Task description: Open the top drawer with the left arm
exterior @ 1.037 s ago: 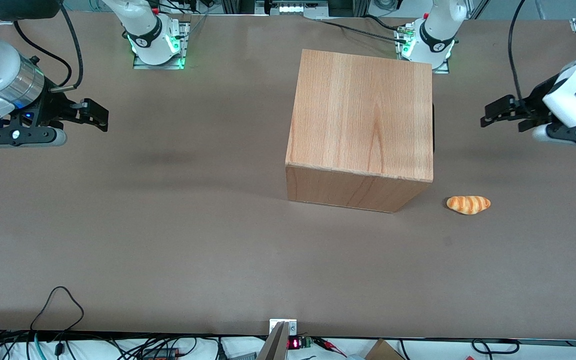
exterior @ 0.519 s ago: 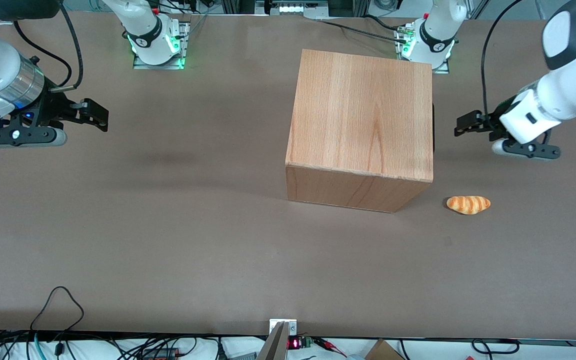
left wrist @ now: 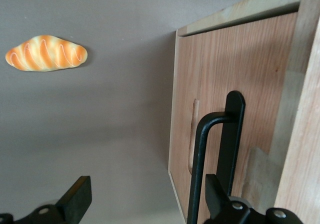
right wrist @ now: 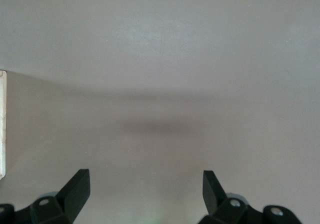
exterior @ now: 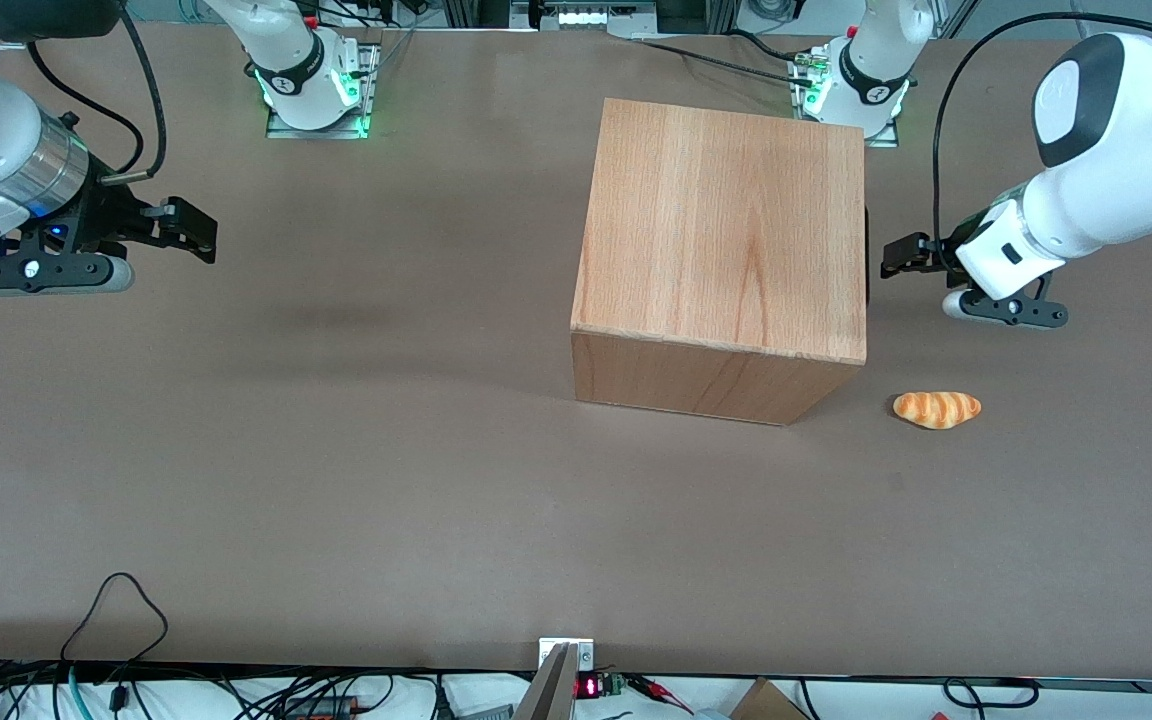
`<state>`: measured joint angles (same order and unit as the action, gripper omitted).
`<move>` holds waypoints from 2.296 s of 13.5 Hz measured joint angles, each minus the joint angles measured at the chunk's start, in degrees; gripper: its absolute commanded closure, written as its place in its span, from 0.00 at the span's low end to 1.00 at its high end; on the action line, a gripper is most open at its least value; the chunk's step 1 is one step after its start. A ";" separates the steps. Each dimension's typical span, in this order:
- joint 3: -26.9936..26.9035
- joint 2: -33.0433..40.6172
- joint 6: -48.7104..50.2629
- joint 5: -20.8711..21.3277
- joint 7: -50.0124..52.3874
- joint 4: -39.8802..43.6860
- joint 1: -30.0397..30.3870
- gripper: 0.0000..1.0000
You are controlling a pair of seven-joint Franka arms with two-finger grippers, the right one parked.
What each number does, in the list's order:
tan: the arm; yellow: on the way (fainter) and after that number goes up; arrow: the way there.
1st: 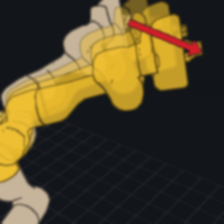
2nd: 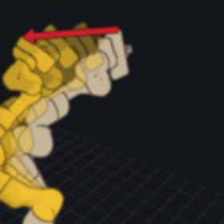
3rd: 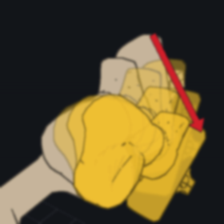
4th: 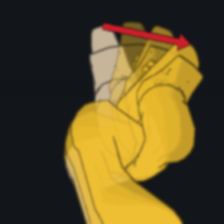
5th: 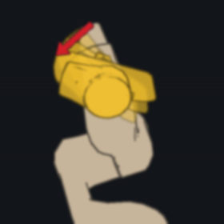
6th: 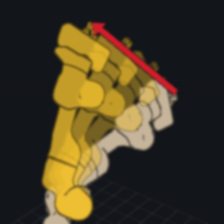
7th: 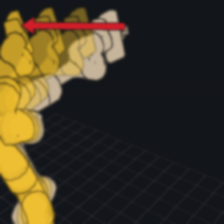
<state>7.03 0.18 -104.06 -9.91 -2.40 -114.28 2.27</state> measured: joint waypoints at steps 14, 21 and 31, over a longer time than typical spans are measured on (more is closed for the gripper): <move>1.21 -0.76 -2.34 -0.41 -0.19 -3.57 0.33 0.00; 1.26 -0.88 -2.36 -0.41 -0.92 -3.56 0.36 0.00; 1.98 -3.54 -2.76 -0.45 -5.06 -4.04 0.39 0.00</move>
<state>9.02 -3.36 -106.82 -10.36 -7.46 -118.32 2.66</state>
